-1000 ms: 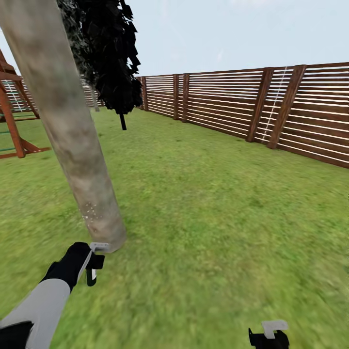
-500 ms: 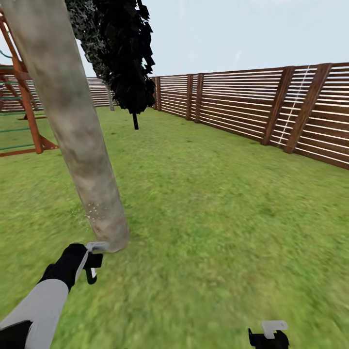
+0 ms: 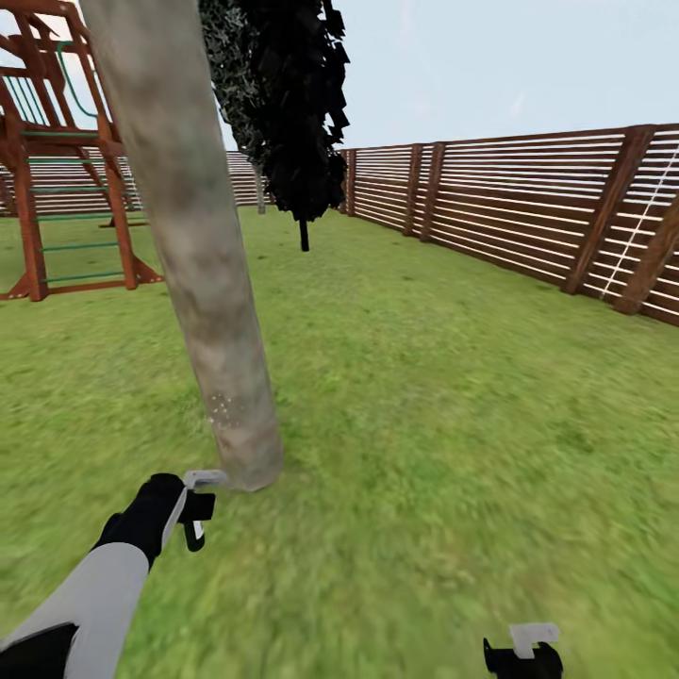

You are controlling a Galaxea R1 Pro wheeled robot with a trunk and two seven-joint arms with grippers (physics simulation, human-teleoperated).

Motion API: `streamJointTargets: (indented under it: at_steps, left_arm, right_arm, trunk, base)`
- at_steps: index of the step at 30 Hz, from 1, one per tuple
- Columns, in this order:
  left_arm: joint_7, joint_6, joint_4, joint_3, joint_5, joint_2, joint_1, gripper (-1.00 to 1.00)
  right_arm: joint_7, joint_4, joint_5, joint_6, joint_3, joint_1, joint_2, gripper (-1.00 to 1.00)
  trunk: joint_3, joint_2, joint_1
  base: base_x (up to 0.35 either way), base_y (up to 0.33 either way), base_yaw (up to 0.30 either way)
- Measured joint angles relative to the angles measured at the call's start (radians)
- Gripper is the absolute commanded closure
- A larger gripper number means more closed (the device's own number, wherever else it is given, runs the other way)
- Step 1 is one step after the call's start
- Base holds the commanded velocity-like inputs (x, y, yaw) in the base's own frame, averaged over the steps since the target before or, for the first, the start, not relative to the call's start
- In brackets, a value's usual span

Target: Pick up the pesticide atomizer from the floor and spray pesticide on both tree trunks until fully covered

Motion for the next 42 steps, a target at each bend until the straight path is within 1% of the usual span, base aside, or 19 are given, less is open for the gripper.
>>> streamJointTargets:
  at_steps: [5, 8, 10, 11, 13, 14, 18, 29, 39, 42]
  left_arm:
    - [0.000, -0.001, 0.000, -0.002, -0.005, -0.009, 0.000, 1.00]
    - [0.002, -0.001, 0.000, -0.003, -0.007, -0.010, 0.000, 1.00]
    - [0.037, -0.001, 0.000, -0.003, -0.007, -0.010, 0.000, 1.00]
    - [0.078, -0.001, 0.001, -0.002, -0.008, -0.010, 0.000, 1.00]
    - [0.110, 0.001, 0.001, -0.001, -0.004, -0.010, 0.000, 1.00]
    - [0.113, 0.002, 0.002, -0.001, 0.000, -0.010, 0.000, 1.00]
    - [0.111, 0.004, 0.002, -0.001, 0.002, -0.010, 0.000, 1.00]
    - [0.110, 0.005, 0.000, 0.006, 0.004, -0.008, 0.000, 1.00]
    - [0.110, 0.005, 0.000, 0.006, 0.004, -0.013, 0.000, 1.00]
    - [0.111, 0.005, 0.000, 0.006, 0.004, -0.014, 0.000, 1.00]
  right_arm:
    - [-0.001, -0.002, 0.000, 0.000, -0.001, 0.000, -0.002, -1.00]
    - [0.000, -0.003, 0.001, 0.000, -0.001, 0.000, -0.003, -1.00]
    - [0.000, -0.003, 0.000, 0.000, -0.001, 0.000, -0.003, -1.00]
    - [0.000, -0.003, 0.000, 0.000, -0.001, 0.000, -0.003, -1.00]
    - [0.000, -0.003, 0.000, 0.000, -0.001, 0.000, -0.003, -1.00]
    - [0.000, -0.003, 0.000, 0.000, -0.001, 0.000, -0.003, -1.00]
    - [0.000, -0.003, -0.001, 0.000, -0.001, 0.000, -0.002, -1.00]
    - [-0.001, -0.002, 0.000, 0.000, -0.001, 0.000, 0.000, -1.00]
    - [0.000, -0.003, 0.000, 0.000, -0.001, 0.000, 0.000, -1.00]
    - [0.000, -0.002, 0.000, 0.000, 0.000, 0.000, 0.000, -1.00]
  trunk:
    - [0.000, 0.000, 0.000]
    - [0.000, 0.000, 0.001]
    - [0.000, 0.000, 0.001]
    - [0.000, 0.000, 0.001]
    - [0.000, 0.000, 0.000]
    - [0.000, 0.000, 0.000]
    - [0.000, 0.000, 0.001]
    - [0.000, 0.000, 0.000]
    - [0.000, 0.000, 0.000]
    - [0.000, 0.000, 0.001]
  base:
    - [0.271, -0.128, 0.021]
    - [0.084, -0.248, 0.001]
    - [0.041, -0.268, 0.000]
    - [0.082, -0.270, 0.000]
    - [0.129, -0.267, 0.000]
    - [0.151, -0.262, 0.000]
    - [0.084, -0.264, 0.057]
    - [0.028, -0.268, 0.254]
    - [0.157, -0.251, 0.025]
    - [0.043, -0.265, 0.167]
